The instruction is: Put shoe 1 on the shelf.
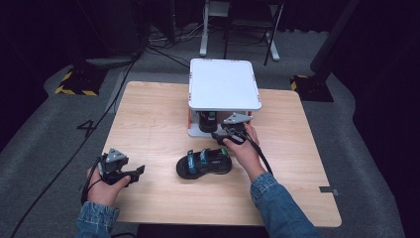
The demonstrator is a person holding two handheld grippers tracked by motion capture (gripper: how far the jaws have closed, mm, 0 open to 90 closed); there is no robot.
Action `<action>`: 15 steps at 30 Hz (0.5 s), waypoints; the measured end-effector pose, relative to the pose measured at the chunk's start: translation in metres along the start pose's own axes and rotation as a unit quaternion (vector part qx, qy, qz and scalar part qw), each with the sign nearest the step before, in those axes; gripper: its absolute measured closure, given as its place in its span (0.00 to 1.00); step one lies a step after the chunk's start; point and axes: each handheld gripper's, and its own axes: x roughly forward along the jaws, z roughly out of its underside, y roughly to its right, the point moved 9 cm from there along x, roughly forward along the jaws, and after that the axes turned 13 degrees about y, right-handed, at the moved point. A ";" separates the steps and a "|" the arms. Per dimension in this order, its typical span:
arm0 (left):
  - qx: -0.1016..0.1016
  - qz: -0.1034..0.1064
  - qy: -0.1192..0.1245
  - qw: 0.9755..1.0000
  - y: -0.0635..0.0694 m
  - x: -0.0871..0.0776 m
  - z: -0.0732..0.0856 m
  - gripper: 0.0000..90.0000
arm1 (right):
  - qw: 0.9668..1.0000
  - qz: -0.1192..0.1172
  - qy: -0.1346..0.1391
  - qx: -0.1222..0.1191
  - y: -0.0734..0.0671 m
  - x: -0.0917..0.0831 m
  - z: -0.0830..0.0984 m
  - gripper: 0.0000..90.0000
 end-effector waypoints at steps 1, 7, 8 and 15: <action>0.000 0.000 0.000 1.000 0.000 0.000 0.000 0.32 | 1.000 0.005 0.004 0.003 0.002 -0.007 -0.003 0.44; 0.005 0.009 0.004 1.000 0.006 0.011 -0.009 0.31 | 1.000 0.007 0.008 0.009 0.006 -0.043 -0.010 0.43; 0.007 0.012 0.002 1.000 0.009 0.014 -0.012 0.31 | 1.000 0.007 0.005 0.015 0.007 -0.057 -0.010 0.42; 0.013 0.026 0.000 1.000 0.018 0.022 -0.017 0.31 | 1.000 -0.005 -0.020 0.001 -0.006 -0.085 -0.008 0.39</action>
